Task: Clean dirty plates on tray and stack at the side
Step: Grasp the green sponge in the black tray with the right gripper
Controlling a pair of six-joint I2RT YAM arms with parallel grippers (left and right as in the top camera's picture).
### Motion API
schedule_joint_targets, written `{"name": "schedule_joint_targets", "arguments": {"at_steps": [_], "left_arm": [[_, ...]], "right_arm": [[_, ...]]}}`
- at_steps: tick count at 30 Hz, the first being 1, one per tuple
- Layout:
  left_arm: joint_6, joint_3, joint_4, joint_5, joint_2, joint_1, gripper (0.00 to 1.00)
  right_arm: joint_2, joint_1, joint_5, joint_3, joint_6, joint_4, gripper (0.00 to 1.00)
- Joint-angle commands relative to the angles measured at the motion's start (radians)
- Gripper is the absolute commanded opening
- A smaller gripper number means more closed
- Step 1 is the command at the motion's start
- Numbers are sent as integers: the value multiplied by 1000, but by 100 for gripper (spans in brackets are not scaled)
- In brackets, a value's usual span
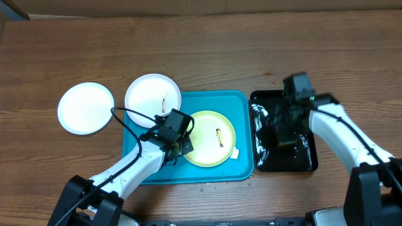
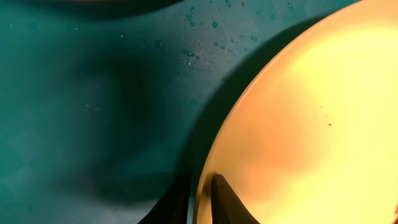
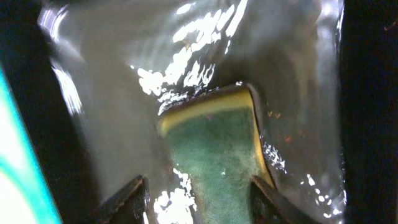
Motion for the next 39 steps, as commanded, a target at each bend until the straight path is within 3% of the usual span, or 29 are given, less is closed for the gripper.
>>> {"name": "schedule_joint_targets", "arguments": {"at_steps": [1, 4, 6, 7, 10, 12, 18, 21, 23, 28, 32, 34, 37, 39], "left_arm": [[-13, -7, -8, -14, 11, -5, 15], [-13, -7, -8, -13, 11, -5, 15], [-13, -7, -8, -13, 11, -5, 15], [-13, -7, -8, -13, 11, -5, 15], [-13, -7, -8, -14, 11, -5, 15], [-13, -7, -7, -14, 11, -5, 15], [-13, -7, -7, -13, 11, -5, 15], [-13, -7, -7, -13, 11, -5, 15], [-13, -7, -7, -13, 11, -5, 15], [-8, -7, -9, -14, 11, -5, 15], [-4, -7, -11, -18, 11, -5, 15], [-5, -7, -11, -17, 11, -5, 15], [-5, -7, -7, -17, 11, -5, 16], [-6, -7, -6, -17, 11, -5, 16]], "right_arm": [[-23, 4, 0, 104, -5, -61, 67], [-18, 5, 42, 93, -4, -103, 67], [-17, 5, 59, 60, -4, -112, 61], [-17, 4, 60, 42, -3, -109, 54], [-17, 4, 60, -30, -1, -71, 18], [-17, 5, 58, -89, 0, -18, 8], [-17, 5, 29, -283, 4, 220, 10], [-18, 4, -45, -273, 2, 239, 22], [-19, 5, -103, -218, -2, 206, 23], [-19, 4, -123, 2, -5, 10, 37], [-19, 5, -55, 85, -4, -125, 38], [-18, 4, -11, 77, -4, -157, 35], [-17, 4, 44, 30, 6, -167, 8], [-17, 5, 44, -9, 27, -143, 4]]}}
